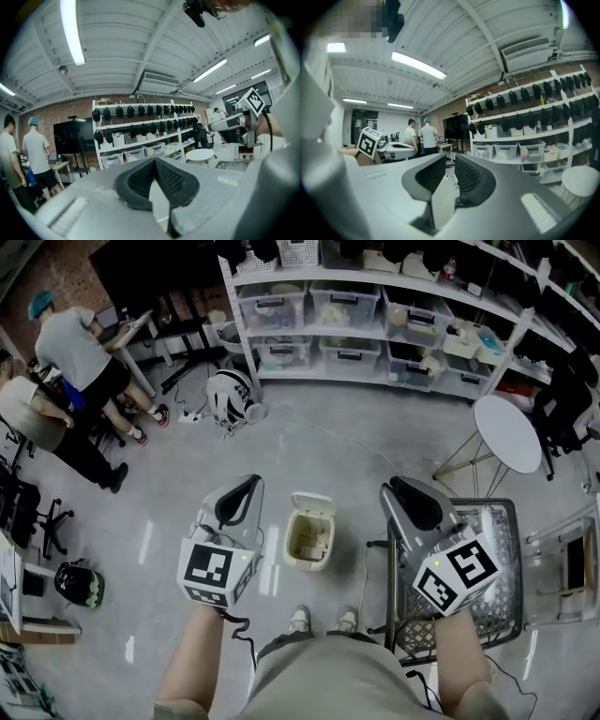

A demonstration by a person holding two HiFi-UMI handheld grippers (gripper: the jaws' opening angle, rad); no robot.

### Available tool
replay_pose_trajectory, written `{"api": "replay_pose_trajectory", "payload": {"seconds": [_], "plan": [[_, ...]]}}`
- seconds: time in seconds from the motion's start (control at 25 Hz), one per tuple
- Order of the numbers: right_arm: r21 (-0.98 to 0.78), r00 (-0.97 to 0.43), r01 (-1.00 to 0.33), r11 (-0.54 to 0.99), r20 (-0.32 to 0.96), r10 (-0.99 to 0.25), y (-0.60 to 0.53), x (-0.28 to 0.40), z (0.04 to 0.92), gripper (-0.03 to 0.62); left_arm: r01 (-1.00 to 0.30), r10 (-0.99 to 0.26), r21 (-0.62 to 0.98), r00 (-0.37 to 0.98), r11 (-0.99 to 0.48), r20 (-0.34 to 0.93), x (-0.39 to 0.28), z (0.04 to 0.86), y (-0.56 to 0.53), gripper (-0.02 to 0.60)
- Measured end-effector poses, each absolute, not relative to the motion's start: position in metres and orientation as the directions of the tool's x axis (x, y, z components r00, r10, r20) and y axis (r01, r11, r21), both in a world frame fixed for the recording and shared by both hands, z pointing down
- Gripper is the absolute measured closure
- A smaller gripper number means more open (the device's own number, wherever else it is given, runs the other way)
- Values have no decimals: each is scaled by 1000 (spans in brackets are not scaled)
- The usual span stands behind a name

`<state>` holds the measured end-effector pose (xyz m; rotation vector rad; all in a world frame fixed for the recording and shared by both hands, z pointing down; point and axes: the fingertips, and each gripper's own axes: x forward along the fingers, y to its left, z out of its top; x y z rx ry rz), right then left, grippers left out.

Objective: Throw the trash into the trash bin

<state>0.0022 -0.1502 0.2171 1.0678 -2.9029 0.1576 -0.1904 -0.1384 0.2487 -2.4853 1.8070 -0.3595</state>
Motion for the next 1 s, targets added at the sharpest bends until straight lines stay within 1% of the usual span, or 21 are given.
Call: {"api": "replay_pose_trajectory", "payload": {"seconds": [0.2,0.28,0.4,0.52,0.8,1.0], "plan": [[97,-778,-623,776,24,-627,-122,3,168,544,-928,-951,-207,296,-309,89,-183,211,-120,578],[122,-780,-622,773,-8,-626,-111,3,152,548,-933,-954,-200,292,-300,68,-182,201,-113,578],[133,-777,-629,766,-53,-628,-96,1,133,554,-943,-951,-129,306,-308,35,-185,191,-102,578],[147,-765,-643,751,-82,-639,-86,0,122,565,-942,-951,-128,309,-309,24,-187,184,-92,578],[143,-742,-668,730,-48,-669,-84,7,128,589,-932,-944,-150,327,-329,36,-185,185,-84,578],[119,-751,-658,744,-24,-660,-90,8,139,589,-933,-944,-145,324,-329,58,-187,194,-90,578]]}}
